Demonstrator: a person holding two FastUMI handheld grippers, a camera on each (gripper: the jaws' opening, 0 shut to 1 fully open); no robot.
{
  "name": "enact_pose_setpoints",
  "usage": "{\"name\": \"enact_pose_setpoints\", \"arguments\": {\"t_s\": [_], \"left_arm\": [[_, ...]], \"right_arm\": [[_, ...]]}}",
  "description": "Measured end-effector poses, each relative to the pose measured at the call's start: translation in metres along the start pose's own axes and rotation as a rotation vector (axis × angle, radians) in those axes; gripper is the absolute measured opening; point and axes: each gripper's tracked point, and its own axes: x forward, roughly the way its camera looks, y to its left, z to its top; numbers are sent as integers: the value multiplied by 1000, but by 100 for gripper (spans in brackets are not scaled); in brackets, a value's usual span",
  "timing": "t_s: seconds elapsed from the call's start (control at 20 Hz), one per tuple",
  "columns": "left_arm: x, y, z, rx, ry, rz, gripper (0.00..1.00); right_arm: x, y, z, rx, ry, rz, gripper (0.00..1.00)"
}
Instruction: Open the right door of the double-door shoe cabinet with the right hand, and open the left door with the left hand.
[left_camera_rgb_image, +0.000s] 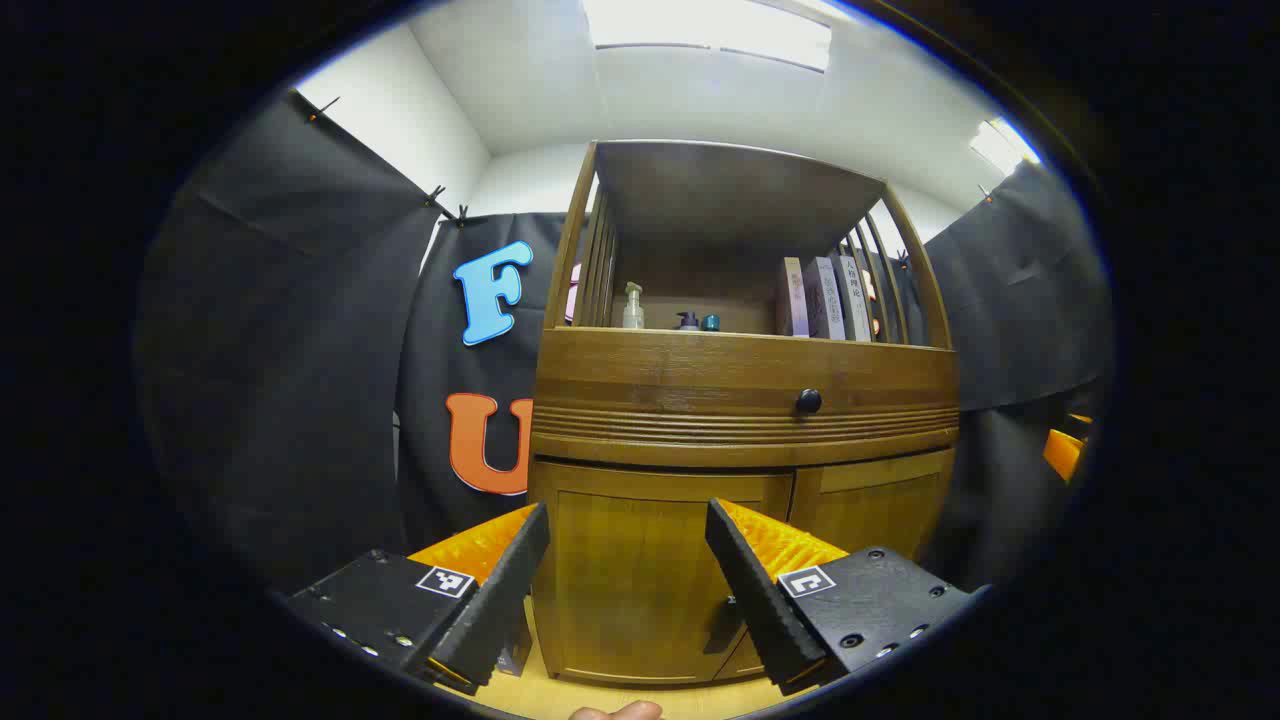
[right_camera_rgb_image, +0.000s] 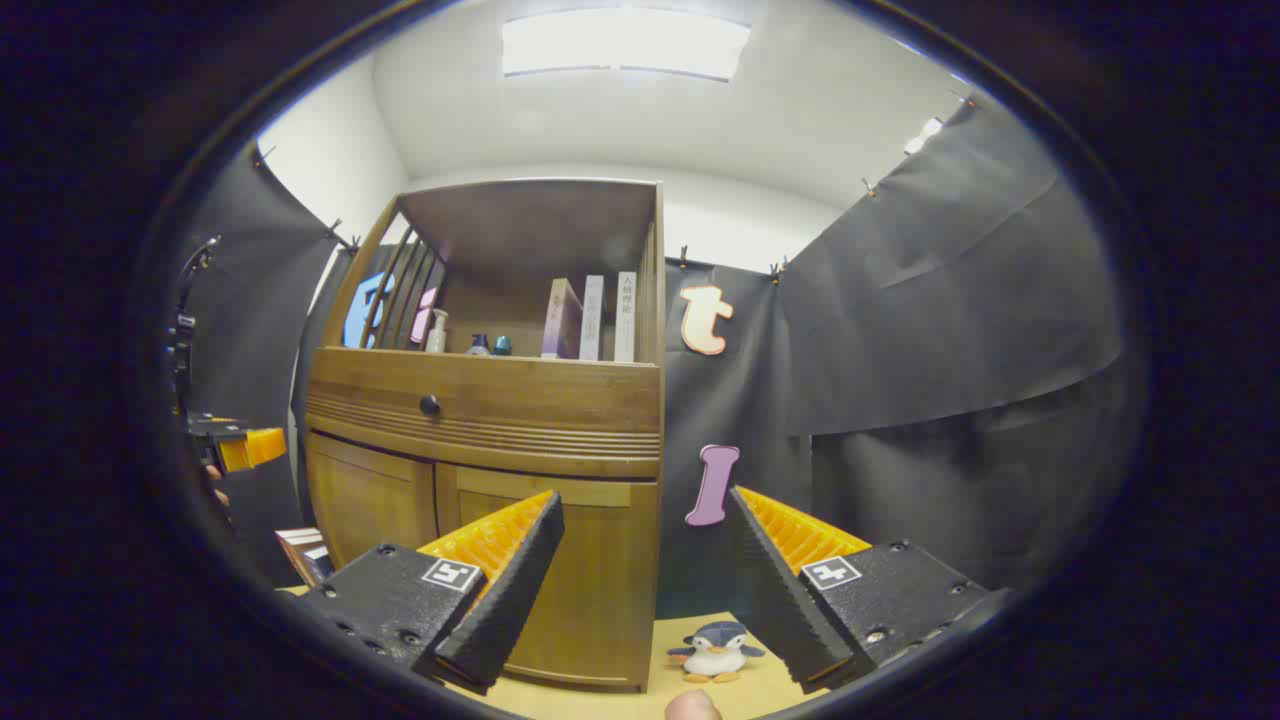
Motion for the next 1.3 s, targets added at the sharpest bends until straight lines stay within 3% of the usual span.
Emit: {"name": "enact_pose_setpoints", "arguments": {"t_s": [0.05,0.15,0.3,0.6,0.65,0.7,0.8,1.3], "left_arm": [[-2,-4,-2,14,10,0,100],[-8,-12,4,47,-9,2,95],[-11,-24,8,44,-36,-19,94],[-11,-28,8,41,-38,-10,95],[-10,-30,6,44,-34,-11,100],[-8,-33,6,41,-31,-14,95],[-6,-41,3,30,-28,-30,100],[-1,-43,3,10,-29,-37,100]], "right_arm": [[0,2,0,0,1,11,100],[0,3,1,3,5,31,100],[3,-4,7,14,-11,31,100],[9,-12,2,8,0,18,100],[10,-13,1,12,3,13,100],[10,-11,0,18,6,14,100],[12,-4,2,17,-4,25,100],[16,3,3,4,-12,30,100]]}}
